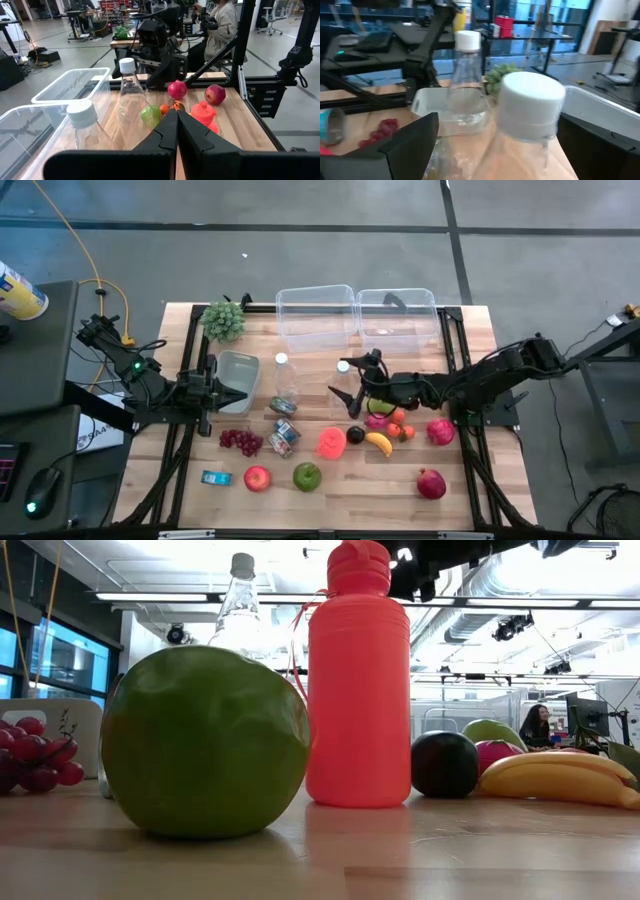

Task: Pick & Place Food Item
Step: Put the right transparent bottle into the right transparent bin

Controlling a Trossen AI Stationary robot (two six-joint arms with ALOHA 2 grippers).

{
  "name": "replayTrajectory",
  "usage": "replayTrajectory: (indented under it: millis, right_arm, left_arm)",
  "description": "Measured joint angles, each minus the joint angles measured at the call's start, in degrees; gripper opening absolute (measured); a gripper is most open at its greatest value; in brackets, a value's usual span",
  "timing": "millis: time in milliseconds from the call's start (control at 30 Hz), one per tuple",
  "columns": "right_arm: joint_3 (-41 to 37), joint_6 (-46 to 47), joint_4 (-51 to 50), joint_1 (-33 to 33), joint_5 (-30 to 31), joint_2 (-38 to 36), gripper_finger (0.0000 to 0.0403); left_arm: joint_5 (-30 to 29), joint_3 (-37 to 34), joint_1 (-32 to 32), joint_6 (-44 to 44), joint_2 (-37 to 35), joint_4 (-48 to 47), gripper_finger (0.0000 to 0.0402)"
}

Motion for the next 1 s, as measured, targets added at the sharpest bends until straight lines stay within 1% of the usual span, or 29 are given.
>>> replayTrajectory:
  millis: [167,300,400,633,700,1000]
  right_arm:
    - [0.0,-0.4,-0.02,-1.68,-2.31,0.0,0.0373]
    - [0.0,-2.08,-0.16,-2.21,-2.41,0.0,0.0335]
    - [0.0,-3.43,-0.13,-2.21,-2.41,0.0,0.0288]
    - [0.03,-4.8,-0.03,-2.19,-2.5,0.0,0.0151]
    - [0.07,-4.81,-0.14,-2.16,-2.49,-0.04,0.0119]
    - [0.09,-4.72,-0.31,-2.06,-2.45,-0.3,0.0118]
  left_arm:
    - [0.02,0.0,0.0,-0.01,0.0,0.0,0.0]
    - [0.02,0.0,0.0,0.04,0.0,0.0,0.0]
    - [0.02,0.0,0.0,0.06,0.0,0.0,0.0]
    - [0.02,0.0,0.0,0.15,0.0,0.0,0.0]
    - [0.02,0.0,0.0,0.87,0.0,0.0,0.0]
    - [0.02,0.0,-0.02,1.59,0.71,0.02,0.0]
